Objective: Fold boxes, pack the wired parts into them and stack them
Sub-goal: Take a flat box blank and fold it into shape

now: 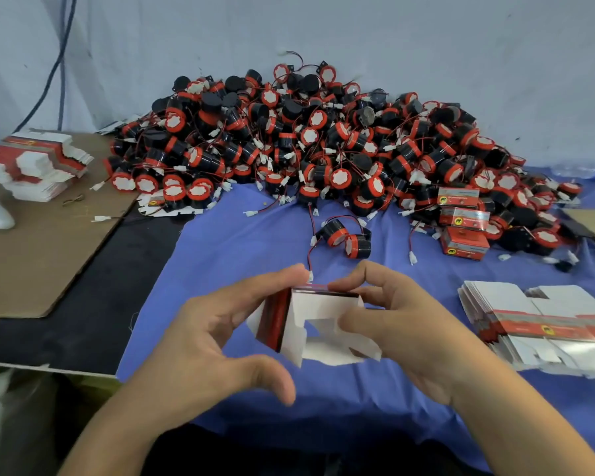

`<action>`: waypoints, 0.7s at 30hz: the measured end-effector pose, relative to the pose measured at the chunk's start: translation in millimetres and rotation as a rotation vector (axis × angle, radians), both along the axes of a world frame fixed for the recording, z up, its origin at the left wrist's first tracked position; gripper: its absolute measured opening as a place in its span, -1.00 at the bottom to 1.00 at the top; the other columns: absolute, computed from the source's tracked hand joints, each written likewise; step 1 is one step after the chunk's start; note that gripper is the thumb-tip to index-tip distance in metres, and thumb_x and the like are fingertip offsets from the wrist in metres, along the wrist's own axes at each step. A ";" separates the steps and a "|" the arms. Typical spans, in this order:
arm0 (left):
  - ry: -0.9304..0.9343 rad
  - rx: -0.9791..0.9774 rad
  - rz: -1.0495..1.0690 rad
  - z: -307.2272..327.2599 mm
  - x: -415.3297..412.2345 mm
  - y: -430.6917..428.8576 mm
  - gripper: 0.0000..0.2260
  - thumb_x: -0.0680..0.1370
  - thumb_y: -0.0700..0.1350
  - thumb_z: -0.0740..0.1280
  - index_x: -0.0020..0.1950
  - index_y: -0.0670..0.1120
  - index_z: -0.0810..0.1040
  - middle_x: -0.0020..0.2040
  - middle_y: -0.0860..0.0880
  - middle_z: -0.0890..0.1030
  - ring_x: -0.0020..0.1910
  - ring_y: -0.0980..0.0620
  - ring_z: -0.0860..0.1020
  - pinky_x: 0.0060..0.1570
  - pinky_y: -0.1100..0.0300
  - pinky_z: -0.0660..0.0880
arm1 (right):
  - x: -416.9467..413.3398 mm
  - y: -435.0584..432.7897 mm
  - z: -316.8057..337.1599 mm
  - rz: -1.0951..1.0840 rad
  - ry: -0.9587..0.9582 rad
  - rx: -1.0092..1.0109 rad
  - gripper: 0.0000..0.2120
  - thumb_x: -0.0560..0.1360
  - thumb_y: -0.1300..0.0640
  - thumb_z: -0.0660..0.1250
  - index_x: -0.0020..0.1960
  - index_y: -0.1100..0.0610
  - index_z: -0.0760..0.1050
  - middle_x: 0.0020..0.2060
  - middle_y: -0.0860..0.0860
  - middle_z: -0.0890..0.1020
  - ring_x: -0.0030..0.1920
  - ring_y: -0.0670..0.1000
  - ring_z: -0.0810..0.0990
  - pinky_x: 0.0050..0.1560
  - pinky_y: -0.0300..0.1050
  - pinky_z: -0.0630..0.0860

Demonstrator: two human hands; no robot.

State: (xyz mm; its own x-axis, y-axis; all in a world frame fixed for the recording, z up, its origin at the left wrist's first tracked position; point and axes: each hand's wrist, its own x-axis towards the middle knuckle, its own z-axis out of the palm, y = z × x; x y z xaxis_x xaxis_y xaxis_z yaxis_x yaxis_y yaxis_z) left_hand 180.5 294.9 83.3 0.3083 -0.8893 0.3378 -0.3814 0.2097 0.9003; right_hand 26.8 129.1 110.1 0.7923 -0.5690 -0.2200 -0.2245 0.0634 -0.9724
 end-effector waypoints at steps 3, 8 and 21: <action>0.061 -0.060 0.149 -9.6 -5.2 -6.1 -0.45 0.30 0.25 0.57 0.28 0.26 0.60 0.27 0.15 0.63 0.35 0.12 0.53 0.30 0.31 0.42 | -0.2 6.4 -3.1 -0.029 -0.004 -0.041 -0.71 0.48 0.38 0.34 -0.16 -0.01 0.61 -0.05 0.03 0.69 -0.35 -0.02 0.59 -0.43 -0.24 0.51; 0.186 -0.107 0.280 -20.9 -17.1 -15.2 -0.53 0.37 -0.05 0.58 0.26 0.11 0.64 0.14 0.01 0.70 0.17 0.01 0.65 0.12 0.22 0.57 | -2.5 12.8 -9.2 0.025 -0.031 -0.151 -0.74 0.53 0.26 0.39 0.00 -0.11 0.64 0.04 -0.02 0.68 -0.10 0.01 0.73 -0.12 0.07 0.69; 0.591 -0.254 0.335 -30.3 -29.3 -26.2 -0.54 0.30 -0.38 0.47 0.07 0.07 0.68 -0.01 0.00 0.71 -0.04 0.04 0.68 -0.12 0.18 0.63 | -13.7 16.1 -35.1 0.046 -0.276 -0.143 -0.61 0.46 0.15 0.43 0.26 -0.11 0.57 0.18 -0.04 0.65 0.28 -0.03 0.57 -0.01 -0.03 0.66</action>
